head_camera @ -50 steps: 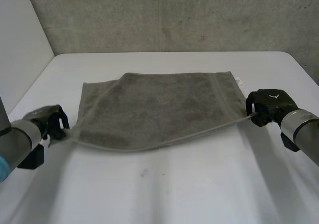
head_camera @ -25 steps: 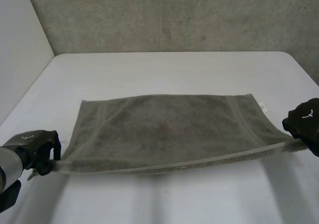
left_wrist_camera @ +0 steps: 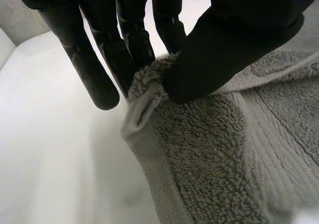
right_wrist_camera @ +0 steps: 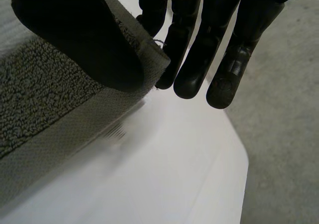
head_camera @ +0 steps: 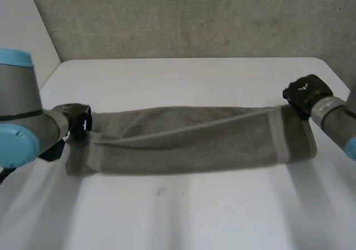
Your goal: Fold the towel.
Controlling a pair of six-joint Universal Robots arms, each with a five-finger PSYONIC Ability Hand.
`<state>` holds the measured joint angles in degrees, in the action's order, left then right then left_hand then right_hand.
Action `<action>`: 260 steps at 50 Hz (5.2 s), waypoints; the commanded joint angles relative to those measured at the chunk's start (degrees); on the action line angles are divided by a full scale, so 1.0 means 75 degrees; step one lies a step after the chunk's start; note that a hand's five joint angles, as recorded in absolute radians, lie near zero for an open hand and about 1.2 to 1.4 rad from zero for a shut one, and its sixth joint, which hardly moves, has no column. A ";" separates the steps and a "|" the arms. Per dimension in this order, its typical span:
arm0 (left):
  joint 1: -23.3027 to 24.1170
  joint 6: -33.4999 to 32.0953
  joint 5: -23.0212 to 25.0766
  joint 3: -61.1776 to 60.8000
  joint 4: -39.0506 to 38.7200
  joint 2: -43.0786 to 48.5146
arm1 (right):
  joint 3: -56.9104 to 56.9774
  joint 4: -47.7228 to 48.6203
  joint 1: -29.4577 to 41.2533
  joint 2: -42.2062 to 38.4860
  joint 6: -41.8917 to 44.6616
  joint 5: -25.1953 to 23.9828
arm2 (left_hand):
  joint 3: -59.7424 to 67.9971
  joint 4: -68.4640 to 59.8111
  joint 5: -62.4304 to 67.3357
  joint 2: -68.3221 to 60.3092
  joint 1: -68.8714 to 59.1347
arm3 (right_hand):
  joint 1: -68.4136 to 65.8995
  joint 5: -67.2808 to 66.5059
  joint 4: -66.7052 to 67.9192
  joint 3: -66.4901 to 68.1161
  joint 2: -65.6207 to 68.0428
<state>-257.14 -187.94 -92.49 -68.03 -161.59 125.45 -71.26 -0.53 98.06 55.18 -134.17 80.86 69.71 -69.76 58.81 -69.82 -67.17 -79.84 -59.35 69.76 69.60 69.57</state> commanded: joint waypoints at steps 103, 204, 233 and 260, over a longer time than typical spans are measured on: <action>0.0255 0.1375 0.0227 -0.5519 -0.5466 -0.3532 | -0.3320 0.2753 -0.1181 0.0260 -0.1447 -0.1477 | -0.7961 0.7967 -0.7841 0.7977 0.7623 | 0.4055 0.2657 -0.2711 -0.2690 -0.2687; 0.0383 0.1363 0.0215 -0.5976 -0.5806 -0.3626 | -0.4116 0.2238 0.1362 0.1959 -0.4013 -0.0059 | -0.7961 0.7967 -0.7841 0.7977 0.7623 | 0.8897 0.7499 -0.7553 -0.7532 -0.7528; 0.0419 0.1375 0.0215 -0.5976 -0.5794 -0.3649 | -0.3943 0.3446 0.0717 0.1607 -0.3661 -0.0785 | -0.7961 0.7967 -0.7841 0.7977 0.7623 | -0.0022 -0.1420 0.1366 0.1387 0.1390; 0.0524 0.1480 0.0203 -0.5474 -0.5654 -0.4200 | -0.0624 0.1606 0.5054 -0.0587 -0.2676 -0.0541 | -0.7961 0.7967 -0.7841 0.7977 0.7623 | 0.7121 0.5723 -0.5777 -0.5757 -0.5753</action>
<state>-253.86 -177.14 -90.91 -111.98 -204.49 94.72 -75.23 12.01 136.18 48.79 -153.61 74.81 9.59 -9.68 1.70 -9.43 -10.01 -69.31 -51.89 61.47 61.47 60.44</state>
